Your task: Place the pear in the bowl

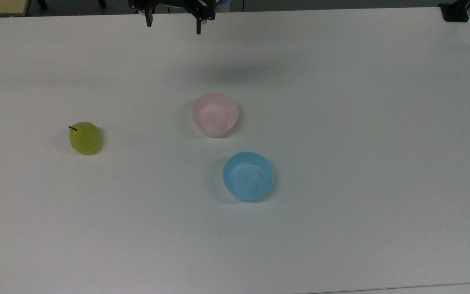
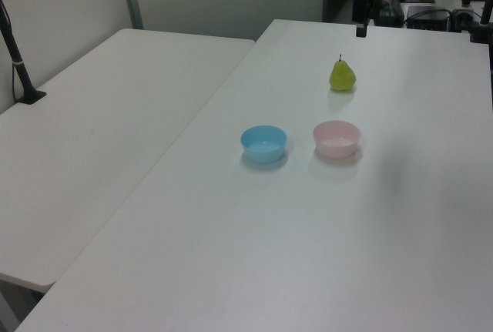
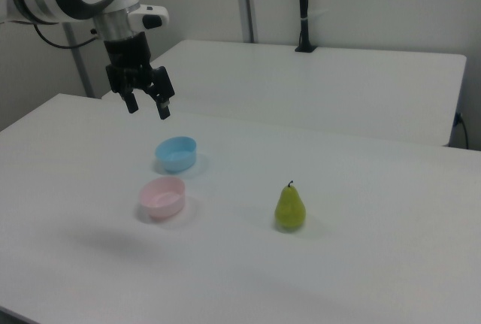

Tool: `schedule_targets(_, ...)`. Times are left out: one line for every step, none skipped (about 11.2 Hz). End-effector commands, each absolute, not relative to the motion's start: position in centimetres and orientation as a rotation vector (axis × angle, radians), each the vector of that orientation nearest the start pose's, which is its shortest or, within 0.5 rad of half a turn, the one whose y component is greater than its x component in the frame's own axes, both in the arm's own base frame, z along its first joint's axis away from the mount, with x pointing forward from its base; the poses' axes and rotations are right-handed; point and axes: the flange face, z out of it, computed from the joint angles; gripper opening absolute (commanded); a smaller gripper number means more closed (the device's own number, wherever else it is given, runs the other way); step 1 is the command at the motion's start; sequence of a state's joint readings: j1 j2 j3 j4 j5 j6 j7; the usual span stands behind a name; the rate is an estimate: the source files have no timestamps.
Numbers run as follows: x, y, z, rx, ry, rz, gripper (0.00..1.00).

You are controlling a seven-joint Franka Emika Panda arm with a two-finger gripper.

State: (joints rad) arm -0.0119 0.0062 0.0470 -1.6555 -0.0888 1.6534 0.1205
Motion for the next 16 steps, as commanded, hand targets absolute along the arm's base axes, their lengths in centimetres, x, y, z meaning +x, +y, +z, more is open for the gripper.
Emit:
schedule_targets(55.5, 1.0, 59.3, -3.210, 0.104, 0.027, 1.00)
schedule_targets(55.5, 1.0, 59.3, -3.210, 0.098, 0.027, 1.00)
schedule_targets(55.6, 1.0, 59.3, -3.210, 0.098, 0.025, 1.00)
schedule_targets(55.6, 1.0, 59.3, -3.210, 0.098, 0.025, 1.00)
schedule_targets(55.6, 1.1, 59.3, -3.210, 0.096, 0.025, 1.00)
schedule_targets(55.6, 0.9, 59.3, -3.210, 0.101, 0.023, 1.00)
schedule_targets(55.7, 0.8, 59.4, -3.210, 0.103, 0.015, 1.00)
schedule_targets(55.8, 0.3, 59.2, -3.210, 0.098, 0.016, 1.00)
schedule_targets(55.9, -0.5, 59.1, -3.210, 0.022, 0.018, 1.00)
schedule_targets(56.1, -2.3, 59.0, -3.206, -0.099, 0.021, 1.00)
schedule_targets(56.2, -4.6, 58.9, -3.199, -0.146, 0.004, 1.00)
schedule_targets(56.6, -6.0, 58.7, -3.186, -0.133, -0.034, 1.00)
schedule_targets(57.4, -7.5, 57.7, -3.183, -0.094, -0.049, 1.00)
schedule_targets(58.0, -9.0, 56.9, -3.188, -0.096, -0.073, 1.00)
schedule_targets(58.6, -10.4, 56.0, -3.193, -0.147, -0.086, 1.00)
schedule_targets(59.3, -12.3, 54.4, -3.199, -0.184, -0.091, 1.00)
